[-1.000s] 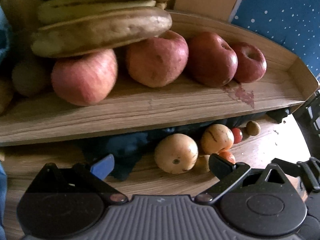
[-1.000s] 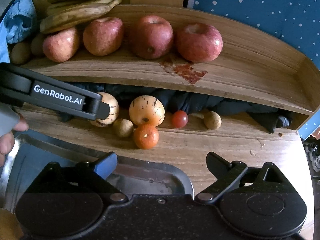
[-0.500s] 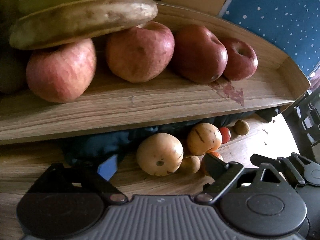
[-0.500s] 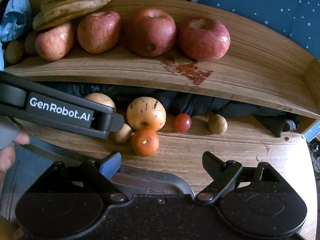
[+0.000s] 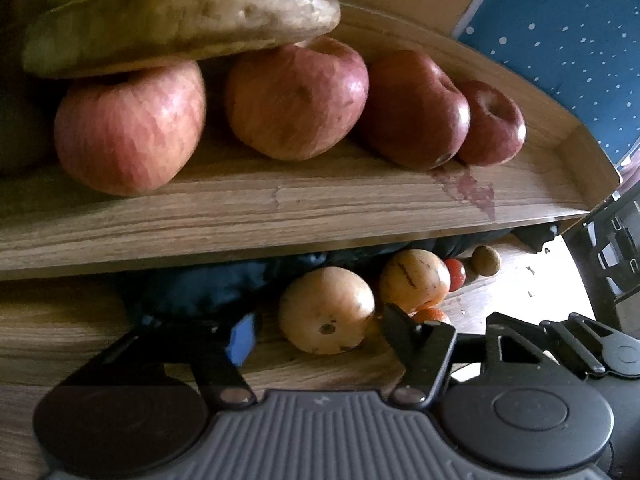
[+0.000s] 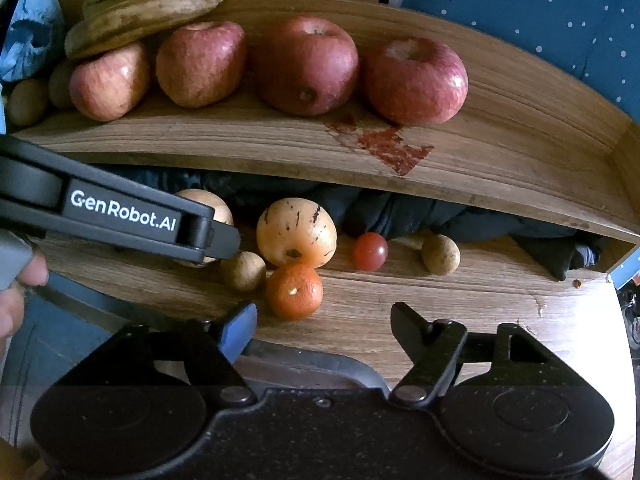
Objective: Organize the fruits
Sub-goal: 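Grasp the pale round pear with the left tool while the right tool grasps an orange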
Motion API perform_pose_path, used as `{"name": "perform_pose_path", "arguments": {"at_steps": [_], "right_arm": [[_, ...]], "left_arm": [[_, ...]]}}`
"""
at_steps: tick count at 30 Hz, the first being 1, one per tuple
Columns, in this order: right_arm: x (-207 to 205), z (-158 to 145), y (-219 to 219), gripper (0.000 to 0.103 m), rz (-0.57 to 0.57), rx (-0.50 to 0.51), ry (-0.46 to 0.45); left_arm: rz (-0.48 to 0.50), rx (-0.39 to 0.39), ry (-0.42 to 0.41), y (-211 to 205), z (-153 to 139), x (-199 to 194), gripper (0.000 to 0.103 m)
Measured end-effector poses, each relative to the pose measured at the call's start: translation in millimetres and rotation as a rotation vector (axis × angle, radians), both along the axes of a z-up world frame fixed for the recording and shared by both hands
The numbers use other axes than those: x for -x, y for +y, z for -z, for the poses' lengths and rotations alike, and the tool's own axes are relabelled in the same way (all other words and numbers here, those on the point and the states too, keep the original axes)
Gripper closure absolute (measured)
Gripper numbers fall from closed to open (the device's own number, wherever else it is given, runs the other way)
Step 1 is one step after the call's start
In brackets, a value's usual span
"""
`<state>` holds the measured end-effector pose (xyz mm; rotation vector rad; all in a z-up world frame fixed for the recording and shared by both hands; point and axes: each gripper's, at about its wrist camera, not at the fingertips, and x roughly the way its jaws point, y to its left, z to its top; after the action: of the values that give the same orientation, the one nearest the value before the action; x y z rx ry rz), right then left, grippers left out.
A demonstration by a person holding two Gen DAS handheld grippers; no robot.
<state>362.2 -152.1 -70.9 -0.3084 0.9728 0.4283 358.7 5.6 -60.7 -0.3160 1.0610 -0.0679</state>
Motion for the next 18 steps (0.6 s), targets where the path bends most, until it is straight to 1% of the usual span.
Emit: {"name": "perform_pose_path", "arguments": {"at_steps": [2,6,7,8,10,14,18], "right_arm": [[2.7,-2.9,-0.1,0.032,0.0,0.0,-0.001],[-0.5,-0.9,1.2,0.033,0.0,-0.008,0.001],[-1.7,-0.1,1.8,0.033,-0.001,-0.01,0.001],[-1.4,-0.1,2.0,0.035,-0.002,-0.014,0.001],[-3.8,2.4,2.9,0.041,-0.006,-0.025,0.004],[-5.1,3.3,6.1,0.049,-0.007,-0.028,0.008],[-5.8,3.0,8.3,0.054,-0.011,-0.041,0.013]], "left_arm": [[-0.006,-0.001,0.008,1.6,1.2,-0.7,0.036],[0.0,0.001,0.009,1.9,1.8,-1.2,0.037],[0.004,0.0,0.008,2.1,1.5,-1.0,0.039],[0.007,0.003,0.008,2.1,1.2,-1.5,0.04],[0.015,0.011,0.005,1.2,1.2,-2.1,0.046],[0.021,0.007,0.001,-0.4,0.7,-2.0,0.047],[0.02,0.013,-0.001,-0.5,1.2,-1.9,0.047]]}}
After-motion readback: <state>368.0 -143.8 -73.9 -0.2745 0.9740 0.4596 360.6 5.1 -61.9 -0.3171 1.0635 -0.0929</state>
